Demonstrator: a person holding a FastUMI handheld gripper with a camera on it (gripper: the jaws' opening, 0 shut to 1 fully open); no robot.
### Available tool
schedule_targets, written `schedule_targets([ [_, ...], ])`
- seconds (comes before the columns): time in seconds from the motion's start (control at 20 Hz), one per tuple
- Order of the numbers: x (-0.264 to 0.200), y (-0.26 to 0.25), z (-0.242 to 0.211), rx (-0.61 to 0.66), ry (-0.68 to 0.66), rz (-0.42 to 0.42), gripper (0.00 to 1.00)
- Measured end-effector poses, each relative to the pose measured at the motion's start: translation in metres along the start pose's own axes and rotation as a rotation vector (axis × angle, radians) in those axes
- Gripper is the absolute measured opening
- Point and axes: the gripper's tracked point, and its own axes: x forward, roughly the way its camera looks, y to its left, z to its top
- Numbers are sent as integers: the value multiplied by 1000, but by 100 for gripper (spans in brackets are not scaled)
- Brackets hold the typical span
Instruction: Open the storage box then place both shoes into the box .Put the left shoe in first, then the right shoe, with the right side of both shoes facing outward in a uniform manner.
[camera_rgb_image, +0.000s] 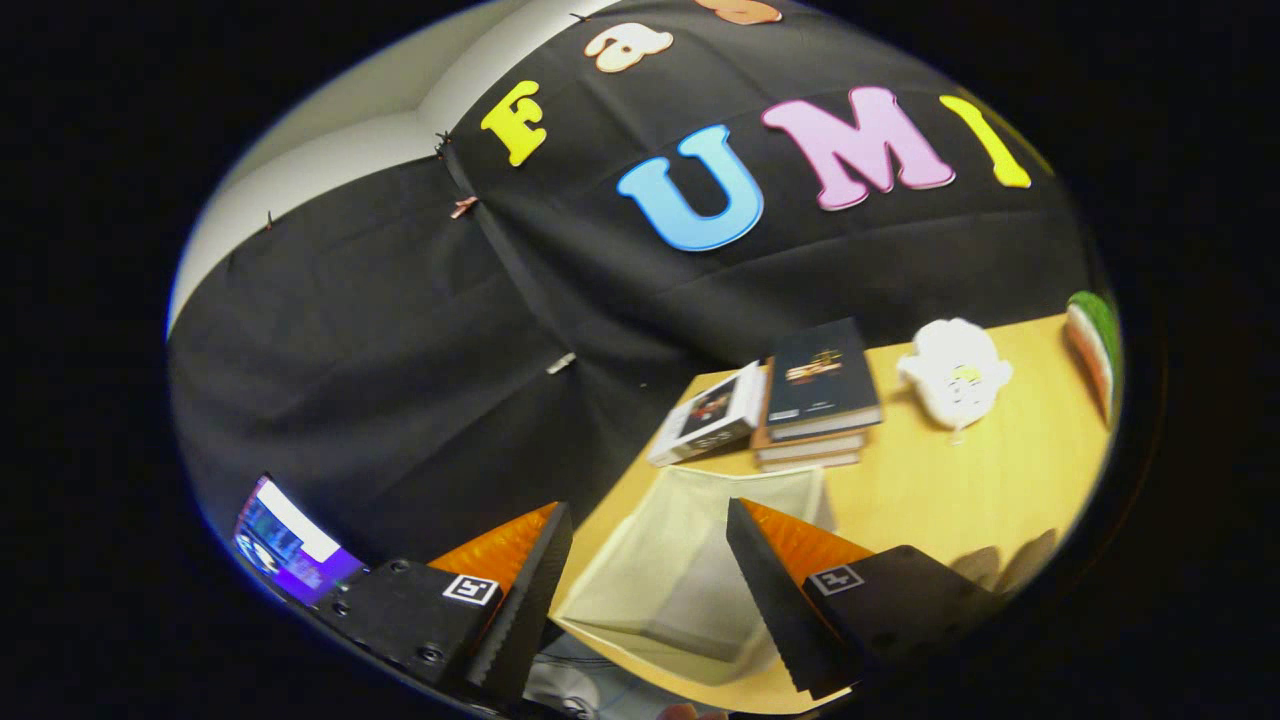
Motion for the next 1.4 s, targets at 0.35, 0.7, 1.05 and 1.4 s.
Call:
schedule_targets([
  [0.35, -68, -126, -60, -158, 155, -322, 96],
  [0.7, -116, -193, -128, -153, 297, -462, 96],
  [1.05, -112, -245, -189, -128, 421, -503, 72],
  [1.4, -79, -275, -200, -135, 442, -537, 54],
])
